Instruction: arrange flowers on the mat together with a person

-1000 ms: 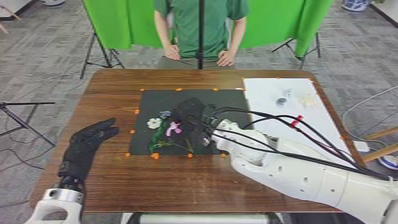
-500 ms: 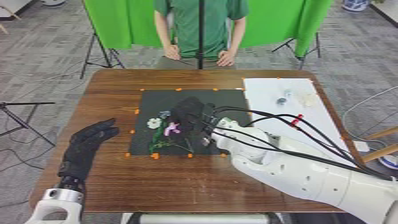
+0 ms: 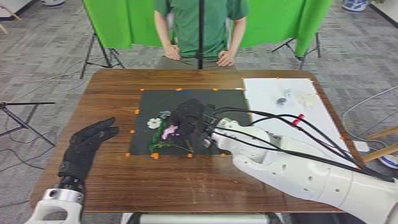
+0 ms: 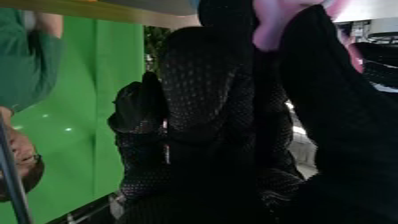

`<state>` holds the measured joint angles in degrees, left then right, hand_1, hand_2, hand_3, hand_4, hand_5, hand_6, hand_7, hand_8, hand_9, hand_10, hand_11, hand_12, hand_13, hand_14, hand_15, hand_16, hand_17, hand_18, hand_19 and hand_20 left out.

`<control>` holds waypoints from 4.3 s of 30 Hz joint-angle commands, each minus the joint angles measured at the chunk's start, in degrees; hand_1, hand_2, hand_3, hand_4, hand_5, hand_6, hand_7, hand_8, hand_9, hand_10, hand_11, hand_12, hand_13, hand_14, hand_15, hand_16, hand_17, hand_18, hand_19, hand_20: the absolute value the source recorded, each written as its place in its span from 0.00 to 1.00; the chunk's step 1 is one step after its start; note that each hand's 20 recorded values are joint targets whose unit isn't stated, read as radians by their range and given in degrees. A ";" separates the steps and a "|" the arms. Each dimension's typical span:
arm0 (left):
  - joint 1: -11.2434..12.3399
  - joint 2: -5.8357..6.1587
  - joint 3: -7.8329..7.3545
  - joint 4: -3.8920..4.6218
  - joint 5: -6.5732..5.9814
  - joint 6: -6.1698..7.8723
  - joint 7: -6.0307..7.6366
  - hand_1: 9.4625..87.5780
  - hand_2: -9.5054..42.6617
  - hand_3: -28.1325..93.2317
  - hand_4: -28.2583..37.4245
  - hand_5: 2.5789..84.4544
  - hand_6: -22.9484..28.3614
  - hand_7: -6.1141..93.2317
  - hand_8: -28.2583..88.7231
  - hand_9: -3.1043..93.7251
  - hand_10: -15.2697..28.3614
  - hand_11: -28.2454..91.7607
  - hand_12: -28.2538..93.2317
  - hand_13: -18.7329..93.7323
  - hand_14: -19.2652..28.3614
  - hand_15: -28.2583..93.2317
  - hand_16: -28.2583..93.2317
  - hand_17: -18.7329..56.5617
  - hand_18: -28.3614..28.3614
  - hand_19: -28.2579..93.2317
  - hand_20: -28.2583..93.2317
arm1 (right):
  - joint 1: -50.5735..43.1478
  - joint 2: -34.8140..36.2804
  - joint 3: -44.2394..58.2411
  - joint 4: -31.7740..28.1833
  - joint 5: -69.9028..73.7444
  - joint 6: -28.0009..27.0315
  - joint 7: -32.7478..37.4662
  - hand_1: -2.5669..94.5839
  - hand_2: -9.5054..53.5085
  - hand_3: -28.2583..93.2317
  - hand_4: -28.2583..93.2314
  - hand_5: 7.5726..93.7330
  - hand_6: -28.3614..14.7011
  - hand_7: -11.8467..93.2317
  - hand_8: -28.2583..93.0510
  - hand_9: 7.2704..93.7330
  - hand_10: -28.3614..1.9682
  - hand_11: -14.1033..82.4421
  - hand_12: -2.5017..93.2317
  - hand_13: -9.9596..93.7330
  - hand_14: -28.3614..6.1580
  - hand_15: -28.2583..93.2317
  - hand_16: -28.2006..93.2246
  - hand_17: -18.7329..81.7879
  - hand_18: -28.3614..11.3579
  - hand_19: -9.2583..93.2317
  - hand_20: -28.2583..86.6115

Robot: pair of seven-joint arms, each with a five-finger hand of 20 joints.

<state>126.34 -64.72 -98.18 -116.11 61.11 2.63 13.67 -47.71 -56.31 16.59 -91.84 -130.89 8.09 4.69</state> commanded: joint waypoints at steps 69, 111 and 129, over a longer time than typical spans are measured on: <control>1.45 0.37 1.98 -1.99 -9.22 13.27 6.10 0.22 0.74 0.74 0.00 0.60 0.53 0.19 0.18 0.59 0.69 0.40 0.34 0.55 0.77 0.37 0.23 0.38 0.67 0.25 0.39 | -81.73 -14.37 80.12 -29.46 83.00 10.84 -32.88 0.08 0.23 0.86 0.07 0.39 0.60 0.21 0.16 0.37 0.45 0.19 0.14 0.39 0.51 0.31 0.32 0.37 0.37 0.12 0.49; 1.73 0.13 1.35 -2.12 -8.92 12.64 4.48 0.24 0.62 0.77 0.00 0.59 0.53 0.18 0.18 0.58 0.69 0.40 0.34 0.54 0.77 0.37 0.24 0.37 0.68 0.26 0.39 | -79.55 -14.08 78.37 -29.29 82.01 13.69 -30.31 0.09 0.26 0.85 0.07 0.45 0.57 0.22 0.16 0.44 0.43 0.20 0.14 0.45 0.46 0.34 0.33 0.38 0.34 0.16 0.50; 2.05 -0.04 1.18 -2.31 -8.99 12.50 4.50 0.23 0.62 0.77 0.00 0.59 0.53 0.18 0.18 0.58 0.69 0.40 0.34 0.54 0.77 0.37 0.24 0.37 0.68 0.26 0.39 | -80.54 -14.39 78.99 -29.33 81.54 12.79 -29.85 0.09 0.26 0.86 0.08 0.46 0.57 0.22 0.16 0.45 0.43 0.20 0.15 0.46 0.46 0.34 0.34 0.38 0.34 0.16 0.50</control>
<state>127.47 -64.17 -96.75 -118.30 51.95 15.68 18.72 -127.19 -70.15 95.23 -120.64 -48.72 21.35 -24.95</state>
